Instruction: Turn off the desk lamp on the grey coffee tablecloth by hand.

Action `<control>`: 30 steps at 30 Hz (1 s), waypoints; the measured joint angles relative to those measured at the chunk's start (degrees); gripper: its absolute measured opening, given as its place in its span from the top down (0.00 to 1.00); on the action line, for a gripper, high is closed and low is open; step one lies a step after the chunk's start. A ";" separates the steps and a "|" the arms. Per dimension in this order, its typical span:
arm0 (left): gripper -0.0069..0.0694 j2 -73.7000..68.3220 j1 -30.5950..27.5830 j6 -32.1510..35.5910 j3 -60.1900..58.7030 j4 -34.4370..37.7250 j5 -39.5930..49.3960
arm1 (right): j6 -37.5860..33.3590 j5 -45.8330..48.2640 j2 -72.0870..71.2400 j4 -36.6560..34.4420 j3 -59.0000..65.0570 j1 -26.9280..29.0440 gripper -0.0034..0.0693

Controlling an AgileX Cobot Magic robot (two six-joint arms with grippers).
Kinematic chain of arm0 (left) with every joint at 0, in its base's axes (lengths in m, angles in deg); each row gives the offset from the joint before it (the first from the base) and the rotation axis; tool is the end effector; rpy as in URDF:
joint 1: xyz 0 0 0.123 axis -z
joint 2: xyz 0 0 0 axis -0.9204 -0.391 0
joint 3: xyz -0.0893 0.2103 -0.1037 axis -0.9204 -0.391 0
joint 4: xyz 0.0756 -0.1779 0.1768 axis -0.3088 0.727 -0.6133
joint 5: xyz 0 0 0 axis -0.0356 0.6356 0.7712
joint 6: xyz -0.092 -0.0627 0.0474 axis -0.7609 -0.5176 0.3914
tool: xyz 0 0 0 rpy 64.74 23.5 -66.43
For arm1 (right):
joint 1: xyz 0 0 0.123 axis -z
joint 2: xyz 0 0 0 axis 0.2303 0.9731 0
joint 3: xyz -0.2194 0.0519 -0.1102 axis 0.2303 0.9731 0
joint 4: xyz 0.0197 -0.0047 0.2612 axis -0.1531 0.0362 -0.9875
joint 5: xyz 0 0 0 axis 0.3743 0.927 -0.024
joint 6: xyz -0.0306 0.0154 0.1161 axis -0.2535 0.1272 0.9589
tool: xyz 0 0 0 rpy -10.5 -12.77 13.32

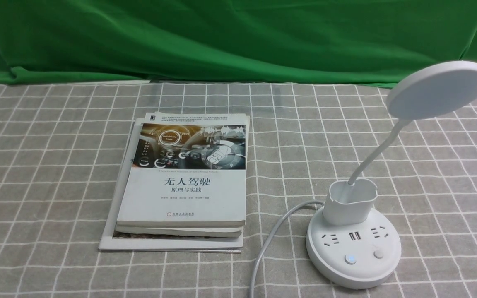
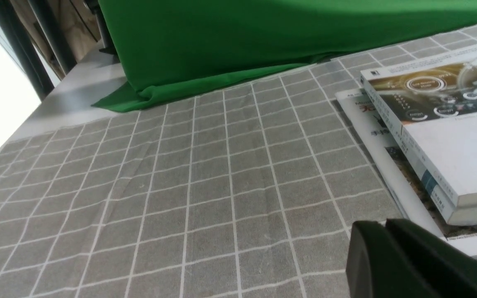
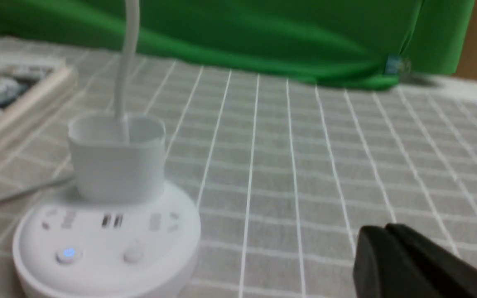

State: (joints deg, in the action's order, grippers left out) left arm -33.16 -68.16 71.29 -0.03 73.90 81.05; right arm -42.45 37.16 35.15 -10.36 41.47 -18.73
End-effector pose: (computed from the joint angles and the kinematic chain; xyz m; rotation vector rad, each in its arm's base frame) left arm 0.1300 0.0045 0.1847 0.2137 1.7169 0.2352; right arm 0.1304 0.0130 0.1876 -0.1877 1.6907 -0.0155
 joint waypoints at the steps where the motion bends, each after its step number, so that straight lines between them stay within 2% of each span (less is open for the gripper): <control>1: 0.88 0.00 0.00 0.00 0.00 0.00 0.07 | 0.00 -0.09 -0.14 0.00 0.00 0.00 0.90; 30: 0.88 0.00 0.00 0.00 0.00 0.00 0.13 | 0.00 2.31 -0.21 -0.05 0.00 0.00 0.89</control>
State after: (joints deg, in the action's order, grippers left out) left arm -33.16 -68.16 71.29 -0.03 73.90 81.19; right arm -42.45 39.47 34.95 -10.41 41.47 -18.73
